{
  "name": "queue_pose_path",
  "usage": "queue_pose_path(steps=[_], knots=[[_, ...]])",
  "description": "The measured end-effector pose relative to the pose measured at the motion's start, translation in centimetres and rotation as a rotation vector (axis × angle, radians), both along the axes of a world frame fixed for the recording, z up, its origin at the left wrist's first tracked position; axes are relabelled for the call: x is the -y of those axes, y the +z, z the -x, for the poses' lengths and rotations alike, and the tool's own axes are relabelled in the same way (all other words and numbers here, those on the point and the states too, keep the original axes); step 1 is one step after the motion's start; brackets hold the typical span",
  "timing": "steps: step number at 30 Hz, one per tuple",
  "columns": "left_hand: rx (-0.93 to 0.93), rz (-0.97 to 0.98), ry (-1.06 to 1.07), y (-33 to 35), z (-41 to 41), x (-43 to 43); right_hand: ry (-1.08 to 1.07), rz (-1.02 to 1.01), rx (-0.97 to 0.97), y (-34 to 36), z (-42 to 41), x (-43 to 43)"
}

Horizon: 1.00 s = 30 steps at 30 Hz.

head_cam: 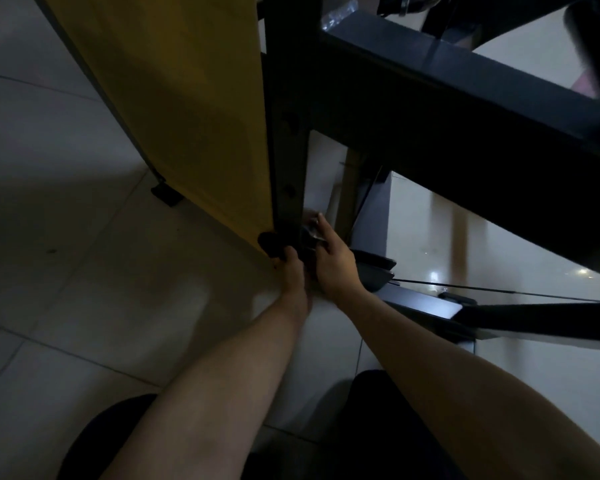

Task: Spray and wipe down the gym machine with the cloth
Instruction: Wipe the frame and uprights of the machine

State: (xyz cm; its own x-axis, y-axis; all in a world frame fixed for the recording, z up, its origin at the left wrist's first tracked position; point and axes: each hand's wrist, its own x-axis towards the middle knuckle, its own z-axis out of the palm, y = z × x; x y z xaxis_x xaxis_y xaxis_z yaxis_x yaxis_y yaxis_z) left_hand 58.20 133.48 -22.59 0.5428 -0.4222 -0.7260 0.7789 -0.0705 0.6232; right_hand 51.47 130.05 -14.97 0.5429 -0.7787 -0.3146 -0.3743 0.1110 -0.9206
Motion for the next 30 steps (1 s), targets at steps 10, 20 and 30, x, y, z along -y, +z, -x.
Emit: queue_pose_path(steps=[10, 20, 30], knots=[[-0.17, -0.171, -0.036, 3.8, 0.4, 0.6, -0.02, -0.185, -0.038, -1.6, 1.0, -0.2], [0.065, -0.024, -0.215, 8.3, -1.0, -2.2, -0.068, -0.254, 0.071, 2.6, 3.4, -2.2], [0.337, -0.13, -0.235, 16.6, 2.3, -6.4, -0.123, -0.248, 0.323, 6.4, 3.7, -6.1]])
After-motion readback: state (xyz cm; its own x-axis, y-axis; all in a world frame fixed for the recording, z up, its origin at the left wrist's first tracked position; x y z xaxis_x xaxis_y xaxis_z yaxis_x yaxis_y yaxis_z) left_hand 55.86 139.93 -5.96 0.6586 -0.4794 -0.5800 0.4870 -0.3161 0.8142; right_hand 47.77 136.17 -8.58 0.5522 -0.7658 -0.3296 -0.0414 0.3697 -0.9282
